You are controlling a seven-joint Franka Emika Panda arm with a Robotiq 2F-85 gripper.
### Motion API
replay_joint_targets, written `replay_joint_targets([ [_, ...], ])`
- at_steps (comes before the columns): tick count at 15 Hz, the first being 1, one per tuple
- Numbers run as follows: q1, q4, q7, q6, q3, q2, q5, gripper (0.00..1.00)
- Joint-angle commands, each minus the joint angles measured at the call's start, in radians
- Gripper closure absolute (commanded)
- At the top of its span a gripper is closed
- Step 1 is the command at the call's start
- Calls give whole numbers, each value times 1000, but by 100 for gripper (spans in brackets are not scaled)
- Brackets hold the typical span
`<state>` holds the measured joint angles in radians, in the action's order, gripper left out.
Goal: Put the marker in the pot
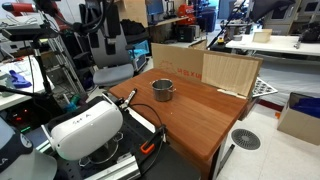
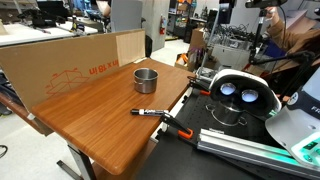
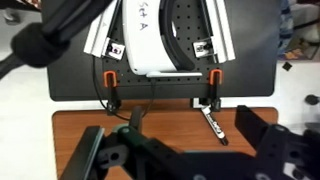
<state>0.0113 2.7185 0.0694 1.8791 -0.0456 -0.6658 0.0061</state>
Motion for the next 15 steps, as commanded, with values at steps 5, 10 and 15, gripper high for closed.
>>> replay_joint_targets([
  [5,-4,-4,0,35,7,21,3,0],
  [10,10,-20,-15,106,24,90,20,0],
  [15,32,-30,-40,197,67,197,36,0],
])
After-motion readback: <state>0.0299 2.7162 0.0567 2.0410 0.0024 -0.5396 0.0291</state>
